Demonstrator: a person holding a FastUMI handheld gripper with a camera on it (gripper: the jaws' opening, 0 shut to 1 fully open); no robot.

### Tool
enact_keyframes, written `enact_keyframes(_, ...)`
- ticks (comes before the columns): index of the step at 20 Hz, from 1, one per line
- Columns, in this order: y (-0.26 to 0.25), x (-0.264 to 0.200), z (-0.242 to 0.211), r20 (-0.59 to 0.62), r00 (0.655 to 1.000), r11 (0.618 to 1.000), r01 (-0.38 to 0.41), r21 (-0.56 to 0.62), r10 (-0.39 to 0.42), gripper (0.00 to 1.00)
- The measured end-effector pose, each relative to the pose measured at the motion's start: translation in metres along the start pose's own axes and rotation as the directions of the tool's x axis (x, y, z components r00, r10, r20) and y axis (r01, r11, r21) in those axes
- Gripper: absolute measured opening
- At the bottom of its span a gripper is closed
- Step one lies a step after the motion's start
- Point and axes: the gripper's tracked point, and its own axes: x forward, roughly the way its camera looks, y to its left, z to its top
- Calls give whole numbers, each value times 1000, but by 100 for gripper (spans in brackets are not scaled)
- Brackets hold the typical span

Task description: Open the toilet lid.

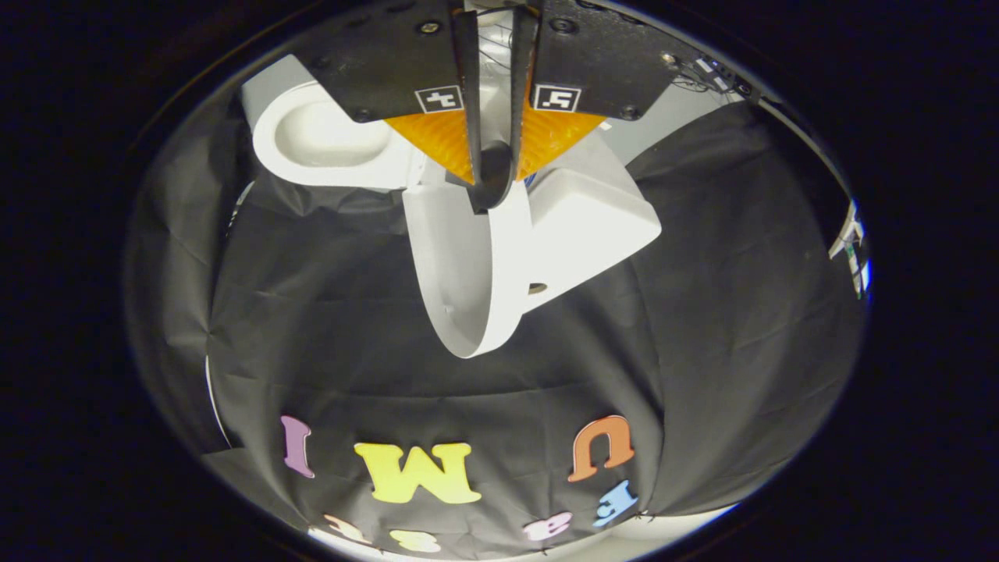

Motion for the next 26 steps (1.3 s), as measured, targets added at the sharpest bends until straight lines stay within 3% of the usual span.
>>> enact_keyframes(7, 0, -2, -14, 0, 1000, 999, 10, -39, -10, 20)
enact_keyframes(10, 4, -9, -14, -3, 1000, 999, -27, -39, 27, 20)
enact_keyframes(13, 8, -24, -13, 18, 997, 997, -81, -2, 81, 33)
enact_keyframes(14, 4, -29, -11, 33, 996, 997, -79, -5, 79, 41)
enact_keyframes(17, -4, -46, -6, 68, 994, 997, -82, -13, 83, 51)
enact_keyframes(18, -9, -52, -4, 81, 993, 996, -82, -17, 83, 59)
enact_keyframes(22, -36, -76, 8, 165, 985, 999, -50, -16, 52, 60)
enact_keyframes(25, -53, -107, 36, 339, 940, 999, -46, -19, 50, 61)
enact_keyframes(26, -59, -114, 40, 366, 929, 999, -41, -19, 45, 68)
